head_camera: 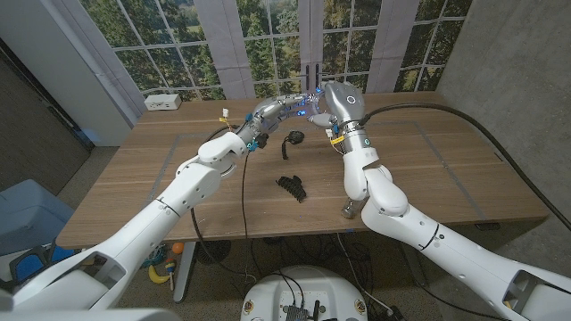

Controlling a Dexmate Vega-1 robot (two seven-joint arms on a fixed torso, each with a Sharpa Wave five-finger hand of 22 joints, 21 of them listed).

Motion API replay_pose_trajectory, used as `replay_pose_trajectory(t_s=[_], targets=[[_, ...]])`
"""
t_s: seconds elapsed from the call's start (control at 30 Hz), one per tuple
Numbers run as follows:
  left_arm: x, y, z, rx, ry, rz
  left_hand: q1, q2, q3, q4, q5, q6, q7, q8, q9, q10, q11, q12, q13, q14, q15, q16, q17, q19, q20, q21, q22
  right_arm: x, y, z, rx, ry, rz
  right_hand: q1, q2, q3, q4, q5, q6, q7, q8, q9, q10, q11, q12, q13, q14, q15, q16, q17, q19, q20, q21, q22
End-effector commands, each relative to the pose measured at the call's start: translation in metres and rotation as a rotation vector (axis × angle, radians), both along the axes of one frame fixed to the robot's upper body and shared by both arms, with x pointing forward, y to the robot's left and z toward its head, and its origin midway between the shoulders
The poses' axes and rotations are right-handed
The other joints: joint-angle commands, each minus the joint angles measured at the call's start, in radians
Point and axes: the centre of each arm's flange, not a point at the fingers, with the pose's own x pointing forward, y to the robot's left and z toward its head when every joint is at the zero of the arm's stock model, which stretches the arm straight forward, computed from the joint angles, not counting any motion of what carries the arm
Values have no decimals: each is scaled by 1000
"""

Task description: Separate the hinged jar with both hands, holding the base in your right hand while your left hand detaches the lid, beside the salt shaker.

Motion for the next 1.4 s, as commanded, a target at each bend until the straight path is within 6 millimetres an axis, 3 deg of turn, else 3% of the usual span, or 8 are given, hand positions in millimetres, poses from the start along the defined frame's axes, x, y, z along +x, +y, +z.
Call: replay_pose_trajectory(t_s=[0.03,0.13,0.33,0.53,0.77,1.4], targets=[[-8,-16,3,84,10,-3,68,-8,17,-23,12,119,55,41,28,46,-24,17,-3,9,-69,1,-14,8,-11,4,-13,-6,-1,-1,-12,-30,-9,199,232,112,111,-1,153,-156,2,4,196,-200,-1,4,239,-342,14,88,-66,-200,-1,0],[-13,-19,4,96,-2,13,172,8,47,-27,28,170,37,80,67,72,-51,22,-7,15,-79,10,-26,21,-14,15,-27,-7,-3,-1,-6,-31,-10,199,232,112,111,-2,153,-159,2,3,197,-200,-2,4,238,-342,14,88,-67,-201,-1,0],[-29,-18,5,85,-89,134,225,7,48,-20,38,209,61,121,110,95,-73,28,-6,18,-115,23,-29,51,-61,36,-38,-4,-6,1,10,-31,-63,198,233,113,111,-5,155,-156,1,2,201,-201,-3,5,239,-342,14,88,-69,-201,-1,1],[-49,-16,3,22,-222,364,241,-2,40,-16,45,223,68,141,132,124,-79,39,-1,21,-128,31,-29,65,-78,47,-43,-1,-8,1,22,-18,-84,199,233,113,110,-8,158,-155,1,1,203,-200,-7,2,239,-342,15,88,-71,-201,-1,1],[-72,-18,-3,1,-321,577,264,-28,27,-16,64,264,86,174,157,210,-88,64,10,33,-134,49,-36,79,-94,64,-51,2,-7,2,44,-37,-118,200,233,114,109,-11,164,-154,2,-1,208,-200,-8,2,240,-342,16,89,-71,-201,0,1],[-90,-19,-4,-120,-437,618,277,-41,30,-10,94,288,94,206,184,260,-90,71,20,22,-109,49,-46,58,-75,67,-56,33,3,6,29,-43,-238,202,232,114,107,-20,166,-158,0,-4,212,-201,-13,4,243,-342,18,89,-73,-203,2,2]])
